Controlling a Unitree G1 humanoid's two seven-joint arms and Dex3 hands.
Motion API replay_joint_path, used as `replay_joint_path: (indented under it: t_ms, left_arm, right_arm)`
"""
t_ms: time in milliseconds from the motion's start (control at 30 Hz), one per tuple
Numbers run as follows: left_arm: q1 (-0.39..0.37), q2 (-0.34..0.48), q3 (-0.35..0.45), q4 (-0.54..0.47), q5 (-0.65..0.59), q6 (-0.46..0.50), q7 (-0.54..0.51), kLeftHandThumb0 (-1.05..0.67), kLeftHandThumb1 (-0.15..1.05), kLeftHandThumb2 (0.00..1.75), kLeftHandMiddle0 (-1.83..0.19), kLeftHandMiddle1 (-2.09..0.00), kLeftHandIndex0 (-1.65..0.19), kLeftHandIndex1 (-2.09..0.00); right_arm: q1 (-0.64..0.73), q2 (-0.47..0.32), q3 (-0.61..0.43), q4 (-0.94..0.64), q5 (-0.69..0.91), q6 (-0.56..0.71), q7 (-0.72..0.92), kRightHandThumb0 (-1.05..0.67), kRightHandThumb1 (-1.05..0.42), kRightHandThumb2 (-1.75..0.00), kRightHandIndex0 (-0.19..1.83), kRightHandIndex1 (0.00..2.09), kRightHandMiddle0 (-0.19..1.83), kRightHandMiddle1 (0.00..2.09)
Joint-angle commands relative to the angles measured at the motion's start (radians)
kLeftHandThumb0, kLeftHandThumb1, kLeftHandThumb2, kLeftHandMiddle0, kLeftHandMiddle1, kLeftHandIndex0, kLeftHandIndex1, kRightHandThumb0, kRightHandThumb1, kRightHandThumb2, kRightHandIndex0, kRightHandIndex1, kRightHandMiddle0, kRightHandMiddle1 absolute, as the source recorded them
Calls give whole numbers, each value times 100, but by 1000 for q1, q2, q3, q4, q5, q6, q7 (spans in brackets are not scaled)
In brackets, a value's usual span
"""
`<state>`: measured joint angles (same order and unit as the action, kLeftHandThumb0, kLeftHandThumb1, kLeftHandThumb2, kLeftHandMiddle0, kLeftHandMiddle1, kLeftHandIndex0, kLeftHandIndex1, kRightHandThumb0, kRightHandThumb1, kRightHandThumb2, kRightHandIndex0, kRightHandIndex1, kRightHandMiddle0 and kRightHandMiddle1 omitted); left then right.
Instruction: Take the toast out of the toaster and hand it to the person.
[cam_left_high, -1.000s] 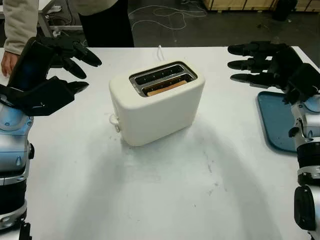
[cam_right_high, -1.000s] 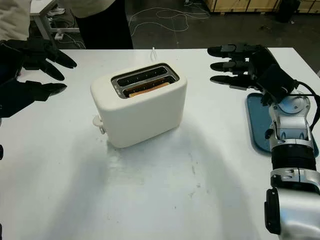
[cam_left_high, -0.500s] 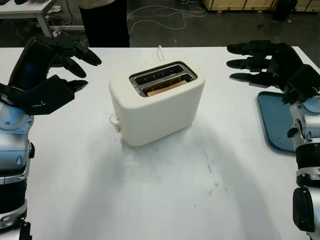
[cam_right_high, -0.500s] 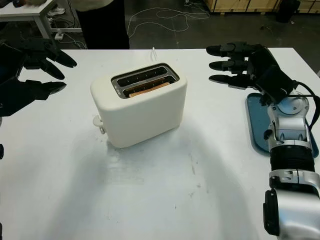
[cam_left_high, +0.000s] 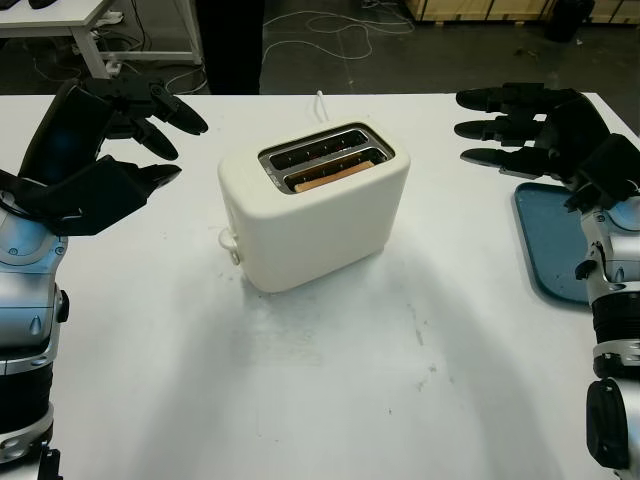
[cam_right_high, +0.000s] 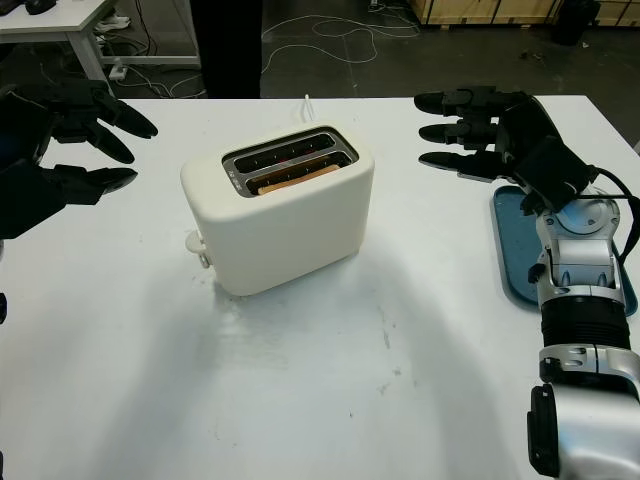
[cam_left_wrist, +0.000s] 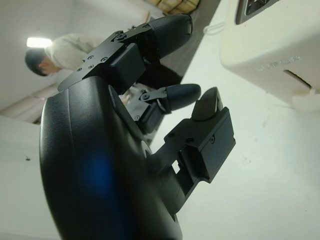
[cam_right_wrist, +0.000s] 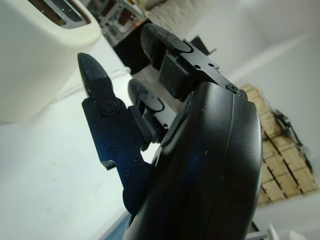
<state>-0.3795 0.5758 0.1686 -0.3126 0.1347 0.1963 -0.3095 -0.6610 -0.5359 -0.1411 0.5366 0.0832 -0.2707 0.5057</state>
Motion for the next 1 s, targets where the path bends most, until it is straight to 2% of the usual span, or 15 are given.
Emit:
replay_joint_path:
  t_ms: [0, 433, 967]
  left_arm:
    - [3, 0, -4, -1, 0, -2, 1, 41, 57, 50, -80, -111, -79, -81]
    - [3, 0, 1, 9, -5, -19, 0, 40, 55, 54, -77, -115, -77, -86]
    - [1, 1, -6, -10, 5, 6, 2, 40, 54, 55, -75, -116, -75, -90]
  right_arm:
    - [13, 1, -1, -19, 2, 12, -8, -27, -77, 0, 89, 0, 80, 0]
    - [10, 3, 2, -21, 2, 19, -9, -26, -78, 0, 91, 1, 81, 0]
    - [14, 3, 1, -21, -1, 8, -11, -24, -78, 0, 91, 0, 81, 0]
